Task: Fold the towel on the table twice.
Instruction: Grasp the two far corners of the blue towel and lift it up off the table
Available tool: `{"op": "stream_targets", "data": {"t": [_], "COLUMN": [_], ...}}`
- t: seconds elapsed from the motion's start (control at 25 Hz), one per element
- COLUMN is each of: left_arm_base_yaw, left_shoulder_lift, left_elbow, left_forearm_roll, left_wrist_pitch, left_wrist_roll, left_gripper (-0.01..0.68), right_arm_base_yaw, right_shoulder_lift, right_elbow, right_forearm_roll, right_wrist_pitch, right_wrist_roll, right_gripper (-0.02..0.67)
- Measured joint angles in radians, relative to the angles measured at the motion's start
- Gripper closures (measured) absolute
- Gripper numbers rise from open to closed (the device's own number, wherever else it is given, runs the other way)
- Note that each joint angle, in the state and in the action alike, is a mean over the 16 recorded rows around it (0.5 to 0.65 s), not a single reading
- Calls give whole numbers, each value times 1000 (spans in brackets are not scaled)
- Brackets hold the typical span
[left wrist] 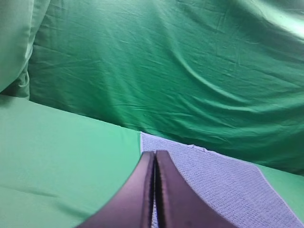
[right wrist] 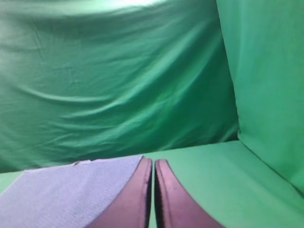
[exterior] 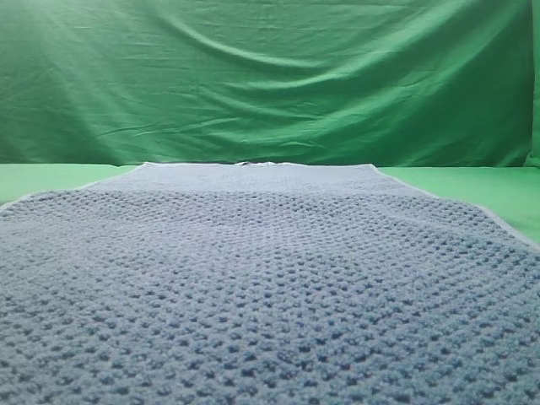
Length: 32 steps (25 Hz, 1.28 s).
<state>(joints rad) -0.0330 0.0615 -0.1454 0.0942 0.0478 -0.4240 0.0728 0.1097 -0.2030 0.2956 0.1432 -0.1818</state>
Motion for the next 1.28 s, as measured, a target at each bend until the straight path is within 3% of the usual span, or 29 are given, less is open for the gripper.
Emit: {"op": "stream_targets", "data": {"t": [0.64, 0.92, 1.28], "left_arm_base_yaw": [0, -7, -68], "left_shoulder_lift": [90, 185, 477], "left_elbow": [-132, -244, -452], "left_forearm_roll": [22, 24, -69], "left_wrist_pitch": [-68, 116, 427], "left_wrist_roll": [-5, 49, 266], "left_gripper": [673, 673, 673], "right_arm_base_yaw": [0, 0, 1], "right_shoulder_lift": [191, 306, 576], "right_elbow": [-178, -291, -511], "right_forearm_roll": [-3, -23, -53], "right_wrist_pitch": [63, 192, 477], "right_wrist_roll": [-32, -60, -78], "right_gripper": [649, 649, 649]}}
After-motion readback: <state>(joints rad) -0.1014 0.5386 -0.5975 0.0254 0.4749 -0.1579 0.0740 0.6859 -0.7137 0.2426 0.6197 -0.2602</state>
